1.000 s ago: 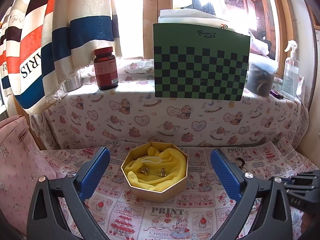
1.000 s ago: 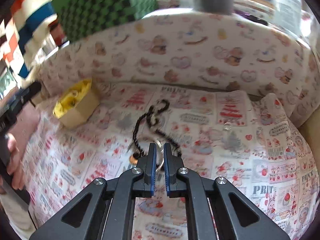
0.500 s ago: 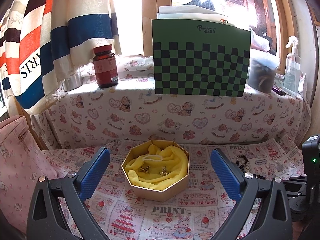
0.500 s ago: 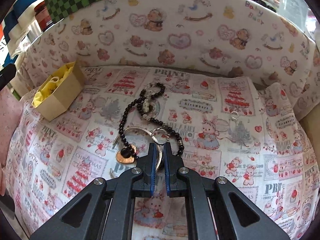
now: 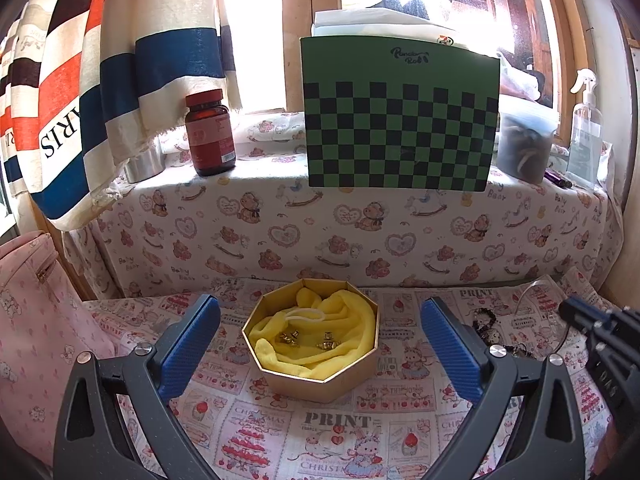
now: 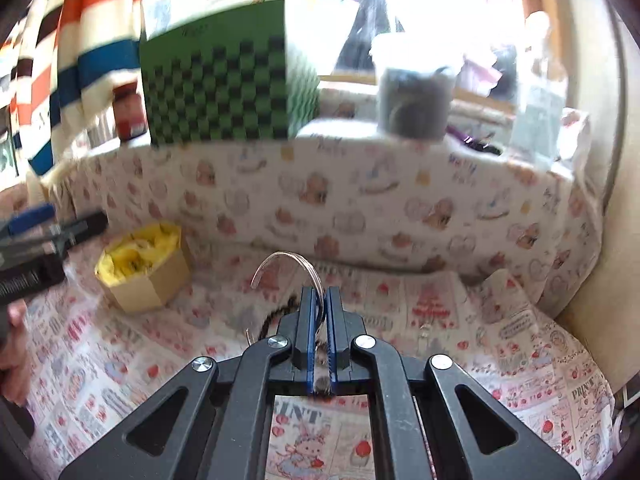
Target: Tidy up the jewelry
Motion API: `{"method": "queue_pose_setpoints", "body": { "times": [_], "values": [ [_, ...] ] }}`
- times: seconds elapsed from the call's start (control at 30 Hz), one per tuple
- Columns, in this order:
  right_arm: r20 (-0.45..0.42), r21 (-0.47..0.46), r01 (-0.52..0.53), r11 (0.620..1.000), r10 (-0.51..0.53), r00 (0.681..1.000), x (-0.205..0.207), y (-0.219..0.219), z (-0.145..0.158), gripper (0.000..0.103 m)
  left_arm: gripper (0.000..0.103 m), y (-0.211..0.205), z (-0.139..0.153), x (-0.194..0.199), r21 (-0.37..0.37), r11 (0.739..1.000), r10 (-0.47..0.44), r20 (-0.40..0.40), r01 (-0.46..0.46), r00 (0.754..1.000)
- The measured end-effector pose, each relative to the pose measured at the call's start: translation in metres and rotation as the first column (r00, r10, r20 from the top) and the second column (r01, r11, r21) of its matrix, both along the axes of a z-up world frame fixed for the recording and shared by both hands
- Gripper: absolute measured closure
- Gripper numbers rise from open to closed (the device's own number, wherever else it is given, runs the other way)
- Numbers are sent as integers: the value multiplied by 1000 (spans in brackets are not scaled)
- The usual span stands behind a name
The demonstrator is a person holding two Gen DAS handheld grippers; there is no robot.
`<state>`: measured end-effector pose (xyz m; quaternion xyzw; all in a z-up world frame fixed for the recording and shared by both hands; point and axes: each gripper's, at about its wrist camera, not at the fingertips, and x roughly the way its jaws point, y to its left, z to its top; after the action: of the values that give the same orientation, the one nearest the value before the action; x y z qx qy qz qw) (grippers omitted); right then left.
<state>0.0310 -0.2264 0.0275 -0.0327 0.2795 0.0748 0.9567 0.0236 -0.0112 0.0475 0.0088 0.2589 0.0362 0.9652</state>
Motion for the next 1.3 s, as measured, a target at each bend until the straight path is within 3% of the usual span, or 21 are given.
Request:
{"method": "queue_pose_setpoints", "body": {
  "times": [0.13, 0.27, 0.37, 0.43, 0.5, 0.6, 0.7, 1.0, 1.3],
  "values": [
    [32, 22, 97, 995, -98, 995, -1, -15, 14, 97, 3, -7, -3, 0, 21, 1000, -11, -1, 11, 1000],
    [-4, 150, 131, 980, -132, 991, 3, -44, 22, 97, 3, -17, -10, 1, 40, 998, -40, -19, 41, 999],
    [-40, 191, 159, 969, -155, 987, 6, -59, 22, 97, 3, -26, -16, 4, 27, 996, -87, -55, 88, 995],
    [-65, 207, 184, 961, -174, 983, 9, -67, 21, 97, 10, -32, -22, 6, 2, 992, -128, -87, 129, 988],
    [-97, 218, 192, 957, -174, 980, 13, -71, 17, 97, 28, -40, -31, 9, -30, 983, -181, -137, 178, 974],
    [-118, 220, 192, 956, -169, 979, 15, -70, 13, 97, 48, -56, -49, 15, -106, 952, -305, -236, 288, 923],
    [-113, 223, 187, 957, -165, 980, 13, -71, 13, 97, 58, -71, -63, 19, -132, 929, -371, -299, 347, 879],
    [-232, 227, 243, 943, -190, 954, 30, -86, -3, 97, 61, -106, -73, 25, -236, 874, -484, -351, 424, 802],
    [-259, 259, 260, 930, -192, 947, 33, -93, -3, 97, 62, -124, -86, 32, -194, 894, -449, -377, 405, 810]
  ]
}}
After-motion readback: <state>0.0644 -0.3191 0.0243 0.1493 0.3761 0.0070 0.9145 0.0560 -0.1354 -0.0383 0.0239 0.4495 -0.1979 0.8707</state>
